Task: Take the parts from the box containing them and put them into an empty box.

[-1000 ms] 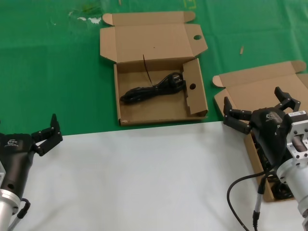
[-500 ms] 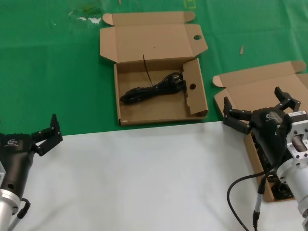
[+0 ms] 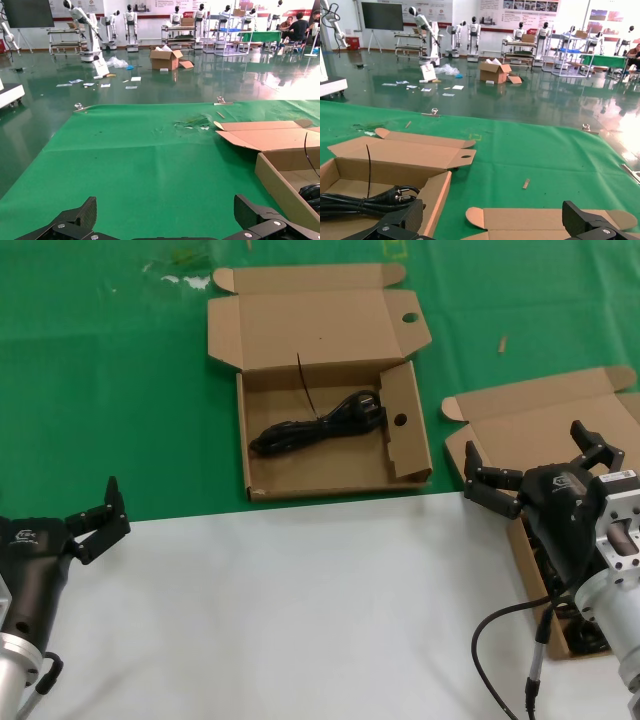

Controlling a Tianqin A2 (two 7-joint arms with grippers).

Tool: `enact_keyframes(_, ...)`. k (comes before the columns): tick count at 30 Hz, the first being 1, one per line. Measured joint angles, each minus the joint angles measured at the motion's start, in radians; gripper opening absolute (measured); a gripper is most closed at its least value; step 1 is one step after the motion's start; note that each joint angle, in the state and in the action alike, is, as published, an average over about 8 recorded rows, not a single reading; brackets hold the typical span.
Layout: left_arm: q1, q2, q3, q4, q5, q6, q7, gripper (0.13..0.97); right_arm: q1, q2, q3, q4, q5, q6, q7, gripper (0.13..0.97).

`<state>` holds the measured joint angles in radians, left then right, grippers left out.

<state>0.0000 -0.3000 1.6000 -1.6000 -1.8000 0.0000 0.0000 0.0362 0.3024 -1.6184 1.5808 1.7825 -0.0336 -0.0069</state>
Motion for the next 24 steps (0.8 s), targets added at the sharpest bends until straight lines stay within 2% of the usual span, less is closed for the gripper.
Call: enact_keyframes(24,0.000,0.000,0.000,0.000,0.000,0.000,0.000,0.966,0.000,0.000,0.000,0.000,0.000,0.000,0.000,0.966)
